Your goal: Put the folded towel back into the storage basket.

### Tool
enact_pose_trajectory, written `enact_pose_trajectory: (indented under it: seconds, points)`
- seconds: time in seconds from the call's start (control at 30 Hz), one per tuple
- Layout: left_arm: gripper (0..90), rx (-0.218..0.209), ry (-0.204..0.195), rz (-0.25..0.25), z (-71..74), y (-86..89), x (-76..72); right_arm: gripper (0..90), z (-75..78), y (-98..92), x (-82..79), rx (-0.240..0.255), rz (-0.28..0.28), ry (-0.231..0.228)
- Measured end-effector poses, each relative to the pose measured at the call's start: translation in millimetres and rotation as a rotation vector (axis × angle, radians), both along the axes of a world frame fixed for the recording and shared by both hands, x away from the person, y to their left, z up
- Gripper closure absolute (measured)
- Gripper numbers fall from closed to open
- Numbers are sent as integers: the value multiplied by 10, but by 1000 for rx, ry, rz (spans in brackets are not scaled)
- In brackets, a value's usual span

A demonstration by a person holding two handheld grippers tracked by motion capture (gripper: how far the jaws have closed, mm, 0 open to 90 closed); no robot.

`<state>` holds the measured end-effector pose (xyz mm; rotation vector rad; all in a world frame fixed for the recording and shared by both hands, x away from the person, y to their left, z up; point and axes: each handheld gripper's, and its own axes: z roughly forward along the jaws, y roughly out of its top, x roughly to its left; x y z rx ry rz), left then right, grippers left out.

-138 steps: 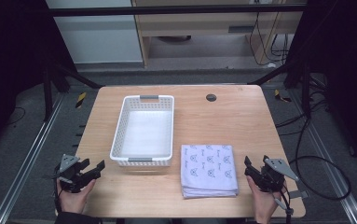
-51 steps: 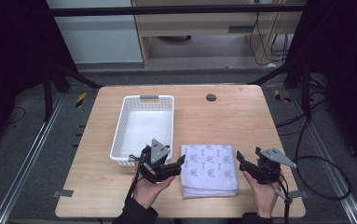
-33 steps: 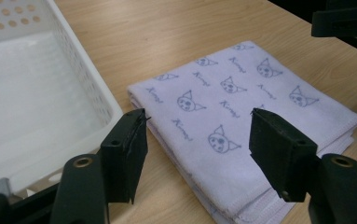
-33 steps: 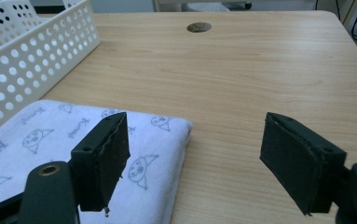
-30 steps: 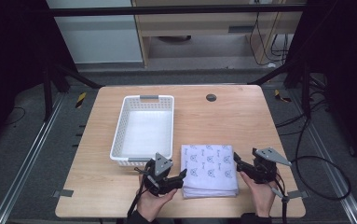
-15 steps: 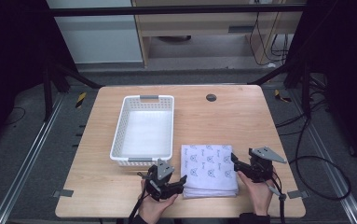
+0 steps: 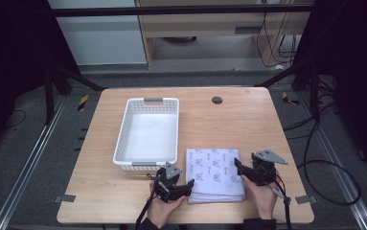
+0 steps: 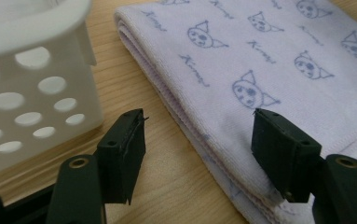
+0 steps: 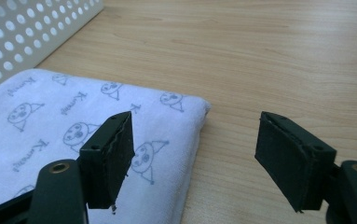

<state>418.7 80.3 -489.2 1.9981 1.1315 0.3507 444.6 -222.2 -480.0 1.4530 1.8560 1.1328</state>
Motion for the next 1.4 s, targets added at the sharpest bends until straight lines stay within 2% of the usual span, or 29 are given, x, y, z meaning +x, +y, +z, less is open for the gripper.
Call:
enact_pose_trajectory:
  seconds: [0.13, 0.2, 0.27, 0.5, 0.73, 0.83, 0.97, 1.27, 1.4]
  points:
    - [328, 0, 11, -2, -37, -27, 31, 307, -65, 5, 55, 4, 2, 30]
    - [320, 7, 10, -6, -47, -34, 40, 314, -81, 4, 67, 0, 6, 30]
    - [315, 10, 11, -7, -64, -57, 50, 327, -120, 27, 102, -2, 16, 58]
    - [297, 20, 13, -14, -92, -90, 65, 359, -178, 41, 161, -4, 28, 72]
    - [280, 6, 29, -11, -128, -94, 84, 410, -216, 61, 195, 8, 42, 101]
    - [275, 10, 24, -10, -133, -106, 77, 412, -236, 72, 210, -5, 43, 105]
    - [276, 13, 15, -7, -141, -116, 66, 426, -245, 73, 220, 2, 43, 120]
    - [304, 16, 16, 15, -138, -150, 31, 508, -260, 91, 226, 35, 51, 147]
    - [357, 7, 12, 19, -142, -167, 8, 558, -269, 88, 231, 48, 63, 152]
